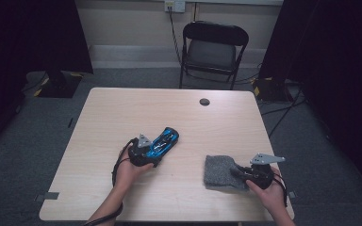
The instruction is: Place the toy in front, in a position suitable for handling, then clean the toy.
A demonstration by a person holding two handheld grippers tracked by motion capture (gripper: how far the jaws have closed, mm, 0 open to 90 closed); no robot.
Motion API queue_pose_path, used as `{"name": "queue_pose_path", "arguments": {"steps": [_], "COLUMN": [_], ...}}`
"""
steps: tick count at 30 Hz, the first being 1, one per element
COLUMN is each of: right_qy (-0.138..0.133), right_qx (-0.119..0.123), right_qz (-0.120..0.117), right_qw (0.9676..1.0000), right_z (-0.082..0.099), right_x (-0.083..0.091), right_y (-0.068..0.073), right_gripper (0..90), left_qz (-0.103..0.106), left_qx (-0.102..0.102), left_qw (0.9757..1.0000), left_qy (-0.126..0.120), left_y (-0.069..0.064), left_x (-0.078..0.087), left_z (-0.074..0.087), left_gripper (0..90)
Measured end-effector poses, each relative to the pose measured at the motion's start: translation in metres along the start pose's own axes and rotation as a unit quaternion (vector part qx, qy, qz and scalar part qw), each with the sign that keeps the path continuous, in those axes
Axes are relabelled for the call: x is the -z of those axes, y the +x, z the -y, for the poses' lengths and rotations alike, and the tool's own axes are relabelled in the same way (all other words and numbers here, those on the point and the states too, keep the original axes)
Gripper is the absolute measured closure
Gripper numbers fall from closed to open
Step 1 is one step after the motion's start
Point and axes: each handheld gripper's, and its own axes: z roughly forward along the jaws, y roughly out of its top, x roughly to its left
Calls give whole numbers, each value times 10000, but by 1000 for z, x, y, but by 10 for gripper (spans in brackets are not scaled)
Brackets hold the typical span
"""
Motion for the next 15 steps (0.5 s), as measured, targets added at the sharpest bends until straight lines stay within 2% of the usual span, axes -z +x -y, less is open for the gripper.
{"name": "queue_pose_path", "arguments": {"steps": [4, 5, 7, 15], "right_qy": [-95, -91, -94, -124], "right_qx": [-70, -50, -22, 12], "right_qz": [-75, -44, -43, -67], "right_qw": [9999, 9999, 9999, 9999], "right_z": [-3, -5, -7, -15], "right_x": [2, 3, 2, -2], "right_y": [-2, -3, -4, -3], "right_gripper": [755, 755, 754, 755], "left_qz": [3, -23, 4, 1], "left_qx": [3, -44, 6, 0], "left_qw": [10000, 10000, 10000, 10000], "left_qy": [-1, 6, -2, -1], "left_y": [0, 1, 0, 0], "left_x": [0, 0, 0, 0], "left_z": [0, 0, 0, 0], "left_gripper": [260, 259, 259, 260]}}
